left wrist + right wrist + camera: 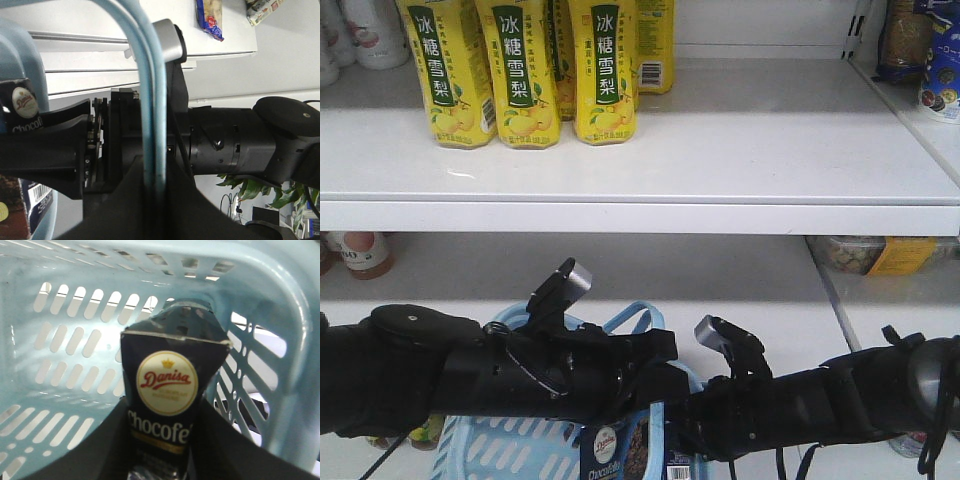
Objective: Left arm holds basket, right arm returns cookies
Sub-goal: 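Reach the right gripper down into the basket over the cookie box, then grasp the Chocofello cookie box with the right gripper and lift it out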
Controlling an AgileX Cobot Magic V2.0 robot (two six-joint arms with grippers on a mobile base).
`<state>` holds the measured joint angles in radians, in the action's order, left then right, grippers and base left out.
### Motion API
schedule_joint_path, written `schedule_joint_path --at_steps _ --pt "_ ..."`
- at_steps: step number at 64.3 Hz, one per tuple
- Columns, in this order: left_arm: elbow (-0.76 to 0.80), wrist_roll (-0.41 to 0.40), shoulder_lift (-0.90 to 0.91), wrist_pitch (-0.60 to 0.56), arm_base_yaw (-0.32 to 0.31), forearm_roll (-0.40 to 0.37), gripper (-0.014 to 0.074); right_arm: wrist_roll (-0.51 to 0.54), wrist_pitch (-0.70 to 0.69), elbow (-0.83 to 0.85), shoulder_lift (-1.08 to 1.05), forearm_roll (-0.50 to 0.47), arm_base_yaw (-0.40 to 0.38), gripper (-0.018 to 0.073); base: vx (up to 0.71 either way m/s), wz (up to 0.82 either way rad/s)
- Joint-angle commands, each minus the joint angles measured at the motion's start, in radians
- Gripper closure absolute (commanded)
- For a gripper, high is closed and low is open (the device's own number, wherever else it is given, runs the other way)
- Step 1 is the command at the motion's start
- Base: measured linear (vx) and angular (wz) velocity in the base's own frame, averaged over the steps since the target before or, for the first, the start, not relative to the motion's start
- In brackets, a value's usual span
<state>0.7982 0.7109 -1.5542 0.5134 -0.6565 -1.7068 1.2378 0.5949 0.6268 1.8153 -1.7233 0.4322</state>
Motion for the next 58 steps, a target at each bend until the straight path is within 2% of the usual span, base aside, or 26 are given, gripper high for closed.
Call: schedule_joint_path --at_steps 1,21,47,58 --pt "0.033 0.027 0.043 0.037 0.000 -0.069 0.0603 0.015 0.054 0.021 -0.031 -0.042 -0.002 0.0361 0.00 0.00" --pt "0.033 0.027 0.043 0.037 0.000 -0.069 0.0603 -0.002 0.024 0.019 -0.031 -0.042 -0.002 0.0361 0.00 0.00" --pt "0.033 0.027 0.043 0.037 0.000 -0.069 0.0603 -0.051 0.050 0.016 -0.041 -0.027 -0.002 0.0361 0.00 0.00" --pt "0.033 0.027 0.043 0.037 0.000 -0.069 0.0603 -0.051 0.014 0.016 -0.076 -0.021 -0.002 0.0361 0.00 0.00"
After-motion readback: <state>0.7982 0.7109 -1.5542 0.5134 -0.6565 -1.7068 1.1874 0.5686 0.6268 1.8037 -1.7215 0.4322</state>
